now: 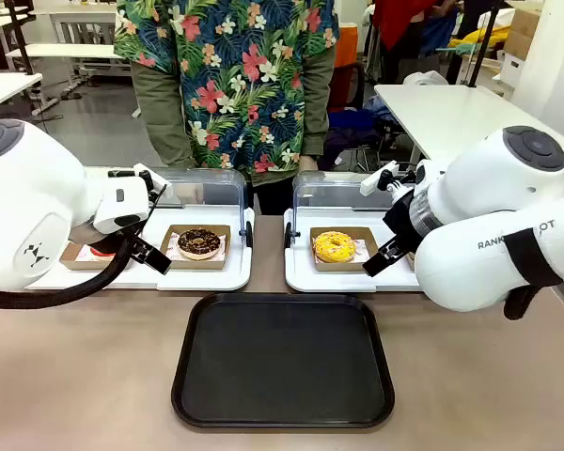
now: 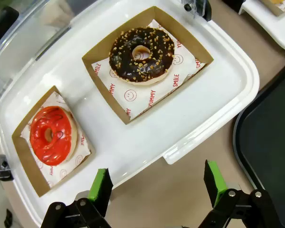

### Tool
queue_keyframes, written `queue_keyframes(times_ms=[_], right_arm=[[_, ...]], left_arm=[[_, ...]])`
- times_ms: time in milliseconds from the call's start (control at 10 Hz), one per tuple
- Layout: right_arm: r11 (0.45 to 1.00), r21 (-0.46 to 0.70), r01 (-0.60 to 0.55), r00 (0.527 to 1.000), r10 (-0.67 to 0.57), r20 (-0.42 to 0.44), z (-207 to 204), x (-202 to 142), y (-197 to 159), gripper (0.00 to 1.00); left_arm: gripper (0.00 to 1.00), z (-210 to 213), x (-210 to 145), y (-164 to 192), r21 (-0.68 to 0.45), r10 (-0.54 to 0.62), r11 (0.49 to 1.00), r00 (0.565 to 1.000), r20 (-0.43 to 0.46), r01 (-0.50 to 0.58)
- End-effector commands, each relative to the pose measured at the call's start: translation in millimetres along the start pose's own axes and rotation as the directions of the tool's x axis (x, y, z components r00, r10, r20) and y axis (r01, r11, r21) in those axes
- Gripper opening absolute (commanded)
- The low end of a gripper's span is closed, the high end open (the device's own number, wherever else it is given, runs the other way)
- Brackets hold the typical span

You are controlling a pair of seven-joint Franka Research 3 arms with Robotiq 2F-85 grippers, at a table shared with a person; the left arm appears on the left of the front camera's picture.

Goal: Move the second donut from the left to the tray.
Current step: Pick up the Paper togo box containing the Donut indicated by the person and place it on the Handle tray.

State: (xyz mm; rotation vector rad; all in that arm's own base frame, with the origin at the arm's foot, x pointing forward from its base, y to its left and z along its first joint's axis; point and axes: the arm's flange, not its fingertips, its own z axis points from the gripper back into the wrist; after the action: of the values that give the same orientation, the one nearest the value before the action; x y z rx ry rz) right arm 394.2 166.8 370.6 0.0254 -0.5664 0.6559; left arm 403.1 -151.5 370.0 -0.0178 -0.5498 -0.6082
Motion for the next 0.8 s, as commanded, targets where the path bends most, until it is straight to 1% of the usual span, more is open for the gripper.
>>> queue_keyframes(times_ms=[0, 700], right_arm=[[1.000, 0.000, 0.000, 1.000, 0.000, 0.000, 0.0, 0.1, 0.0, 1.00], [1.000, 0.000, 0.000, 1.000, 0.000, 0.000, 0.0, 0.1, 0.0, 1.00]], left_arm=[[1.00, 0.2, 0.1, 0.0, 0.000, 0.000, 1.000, 1.000, 0.000, 0.000], [1.00, 0.2, 0.1, 0.0, 0.000, 0.000, 1.000, 1.000, 0.000, 0.000]])
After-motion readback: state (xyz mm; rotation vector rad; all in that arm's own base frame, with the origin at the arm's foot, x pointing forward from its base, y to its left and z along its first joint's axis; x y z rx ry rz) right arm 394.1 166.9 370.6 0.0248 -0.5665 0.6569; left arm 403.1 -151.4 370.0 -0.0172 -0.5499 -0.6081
